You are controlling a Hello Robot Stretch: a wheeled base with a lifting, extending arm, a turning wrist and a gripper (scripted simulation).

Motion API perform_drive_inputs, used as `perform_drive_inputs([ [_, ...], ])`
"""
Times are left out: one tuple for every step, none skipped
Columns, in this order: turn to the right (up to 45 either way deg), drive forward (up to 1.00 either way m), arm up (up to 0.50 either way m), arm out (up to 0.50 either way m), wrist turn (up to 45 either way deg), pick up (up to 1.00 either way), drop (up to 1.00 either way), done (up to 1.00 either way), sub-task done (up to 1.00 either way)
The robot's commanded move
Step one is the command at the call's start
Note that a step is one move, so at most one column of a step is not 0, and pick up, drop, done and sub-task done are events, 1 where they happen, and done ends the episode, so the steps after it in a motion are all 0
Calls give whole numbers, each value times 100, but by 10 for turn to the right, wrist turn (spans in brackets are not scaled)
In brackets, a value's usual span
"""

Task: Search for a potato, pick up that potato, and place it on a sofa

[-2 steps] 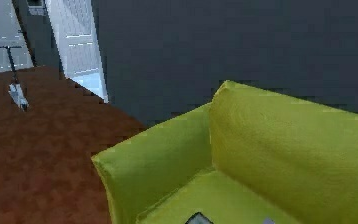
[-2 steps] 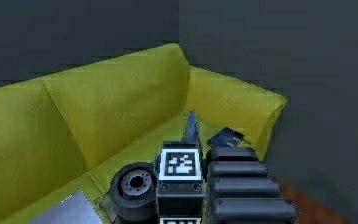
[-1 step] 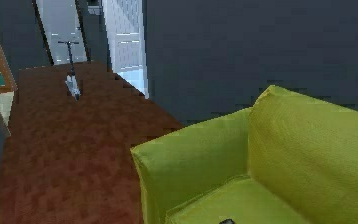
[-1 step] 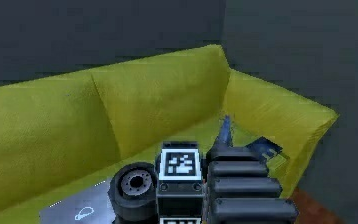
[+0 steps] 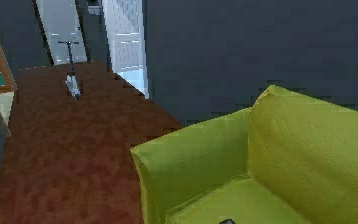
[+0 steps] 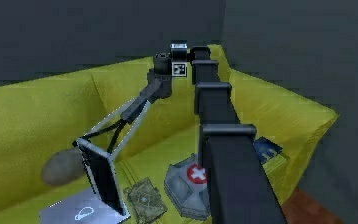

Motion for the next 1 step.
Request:
perform_drive_inputs([
  [0, 0, 0, 0, 450, 0, 0, 0, 0],
])
